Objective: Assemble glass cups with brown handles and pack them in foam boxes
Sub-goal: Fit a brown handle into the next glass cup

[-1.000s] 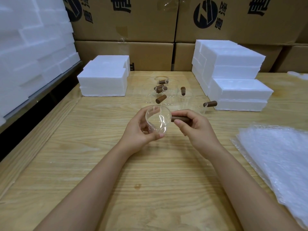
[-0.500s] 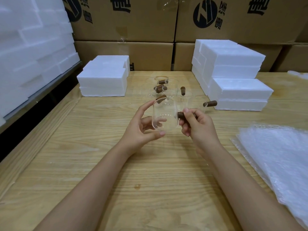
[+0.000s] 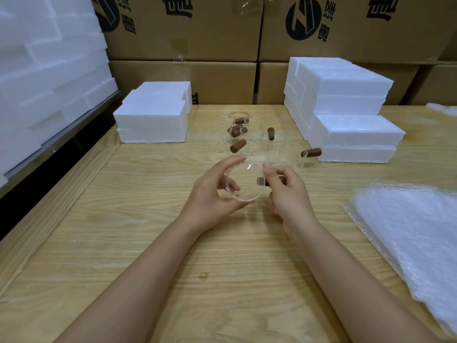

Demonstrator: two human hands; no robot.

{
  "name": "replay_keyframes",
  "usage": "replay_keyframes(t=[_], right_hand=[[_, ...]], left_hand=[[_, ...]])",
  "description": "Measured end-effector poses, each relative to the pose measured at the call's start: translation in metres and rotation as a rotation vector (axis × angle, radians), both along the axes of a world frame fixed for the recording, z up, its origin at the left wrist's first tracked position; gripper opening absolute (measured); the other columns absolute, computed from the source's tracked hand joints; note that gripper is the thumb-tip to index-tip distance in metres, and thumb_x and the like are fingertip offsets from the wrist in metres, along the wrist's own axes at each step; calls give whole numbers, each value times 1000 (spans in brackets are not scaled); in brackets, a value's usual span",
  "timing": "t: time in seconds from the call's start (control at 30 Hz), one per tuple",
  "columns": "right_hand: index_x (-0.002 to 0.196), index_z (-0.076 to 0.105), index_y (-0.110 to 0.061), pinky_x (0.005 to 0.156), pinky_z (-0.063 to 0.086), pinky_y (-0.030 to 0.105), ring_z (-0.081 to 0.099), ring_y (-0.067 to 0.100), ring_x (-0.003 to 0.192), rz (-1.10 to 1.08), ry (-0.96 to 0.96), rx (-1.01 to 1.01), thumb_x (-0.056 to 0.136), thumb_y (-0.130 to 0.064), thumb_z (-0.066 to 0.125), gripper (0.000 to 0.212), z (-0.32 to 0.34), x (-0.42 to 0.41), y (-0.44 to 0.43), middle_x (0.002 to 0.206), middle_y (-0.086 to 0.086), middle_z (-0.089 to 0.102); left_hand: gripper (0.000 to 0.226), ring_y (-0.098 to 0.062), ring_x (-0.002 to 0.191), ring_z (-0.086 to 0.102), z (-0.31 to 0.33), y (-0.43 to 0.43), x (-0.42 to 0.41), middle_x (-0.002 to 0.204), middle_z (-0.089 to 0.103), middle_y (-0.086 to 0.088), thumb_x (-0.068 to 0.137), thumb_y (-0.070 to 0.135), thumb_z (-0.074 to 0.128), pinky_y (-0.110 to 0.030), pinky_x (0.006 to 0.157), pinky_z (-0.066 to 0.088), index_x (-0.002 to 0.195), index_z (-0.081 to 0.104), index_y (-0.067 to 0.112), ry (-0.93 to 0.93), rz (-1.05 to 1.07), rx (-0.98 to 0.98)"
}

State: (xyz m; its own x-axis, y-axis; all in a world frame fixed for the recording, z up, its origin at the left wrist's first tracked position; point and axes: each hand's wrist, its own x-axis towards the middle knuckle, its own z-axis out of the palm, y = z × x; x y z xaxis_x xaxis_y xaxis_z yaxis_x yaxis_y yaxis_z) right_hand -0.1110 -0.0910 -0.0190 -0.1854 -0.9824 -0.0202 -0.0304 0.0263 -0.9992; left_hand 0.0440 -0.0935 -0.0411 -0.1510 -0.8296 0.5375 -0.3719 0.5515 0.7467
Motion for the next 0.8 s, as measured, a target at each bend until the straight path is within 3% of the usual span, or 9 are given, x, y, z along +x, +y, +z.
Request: replay_keyframes(t=[0.07, 0.17, 0.23, 0.37, 0.47, 0.53, 0.63, 0.73, 0.8], right_hand=[[87, 59, -26, 61, 40, 28, 52, 7, 66, -5, 22, -20, 64, -79, 53, 58, 4, 6, 6, 87, -4, 65], [85, 57, -24, 70, 45, 33, 53, 14, 77, 1, 83, -42, 44, -87, 53, 75, 6, 12, 11, 104, 9, 55], [85, 54, -22, 71, 44, 30, 52, 13, 75, -14, 90, -47, 46, -84, 57, 73, 5, 12, 10, 110, 13, 53], [92, 48, -25, 64, 38, 13, 48, -4, 84, 8, 137, -22, 56, -68, 70, 61, -1, 15, 7, 104, -12, 33], [102, 41, -27, 65, 35, 7, 43, -9, 91, 49, 250, -29, 55, -61, 78, 68, -3, 16, 8, 101, -16, 25], [107, 38, -27, 67, 35, 7, 41, -11, 93, 79, 301, -54, 53, -57, 81, 75, -2, 16, 8, 106, -12, 26], [109, 37, -27, 69, 36, 6, 41, -9, 94, 134, 395, -133, 55, -50, 83, 74, -1, 14, 11, 112, -10, 28], [105, 43, -25, 67, 38, 0, 43, -7, 89, 182, 399, -245, 60, -38, 86, 63, -3, 14, 13, 108, -11, 32], [99, 48, -27, 69, 39, 3, 43, -3, 81, 217, 353, -258, 62, -32, 87, 54, -3, 12, 11, 105, -14, 35]], left_hand=[[76, -8, 75, 63, 1, 2, -3, 92, 62, 16, 65, 18, 89, -15, 78, 48, 126, 50, 39, -32, -1, -49], [72, -8, 72, 61, 2, 5, -6, 112, 61, 15, 69, 18, 85, -15, 73, 49, 130, 50, 30, -86, -12, -121], [70, -9, 70, 59, 3, 6, -9, 118, 58, 14, 69, 20, 83, -14, 69, 48, 129, 47, 32, -97, 1, -159], [68, -10, 67, 56, 3, 7, -9, 118, 57, 15, 69, 16, 82, -23, 65, 50, 126, 49, 34, -106, 21, -137], [75, -1, 68, 55, 2, 6, -7, 119, 54, 23, 66, 8, 84, -15, 64, 48, 125, 49, 38, -90, 29, -87], [74, 5, 68, 53, 1, 5, -5, 105, 57, 28, 63, 9, 84, -9, 63, 43, 125, 53, 34, -87, 50, -68], [75, -1, 60, 52, 1, 2, 1, 69, 59, 11, 61, 12, 81, -10, 65, 43, 122, 55, 46, -25, 83, 27], [83, -17, 70, 66, 2, 0, 7, 88, 70, -11, 62, 7, 84, -30, 72, 56, 115, 51, 62, 39, 57, 94], [78, -22, 75, 68, 4, 2, 9, 95, 70, -13, 62, 15, 83, -36, 75, 57, 116, 51, 62, 52, 48, 97]])
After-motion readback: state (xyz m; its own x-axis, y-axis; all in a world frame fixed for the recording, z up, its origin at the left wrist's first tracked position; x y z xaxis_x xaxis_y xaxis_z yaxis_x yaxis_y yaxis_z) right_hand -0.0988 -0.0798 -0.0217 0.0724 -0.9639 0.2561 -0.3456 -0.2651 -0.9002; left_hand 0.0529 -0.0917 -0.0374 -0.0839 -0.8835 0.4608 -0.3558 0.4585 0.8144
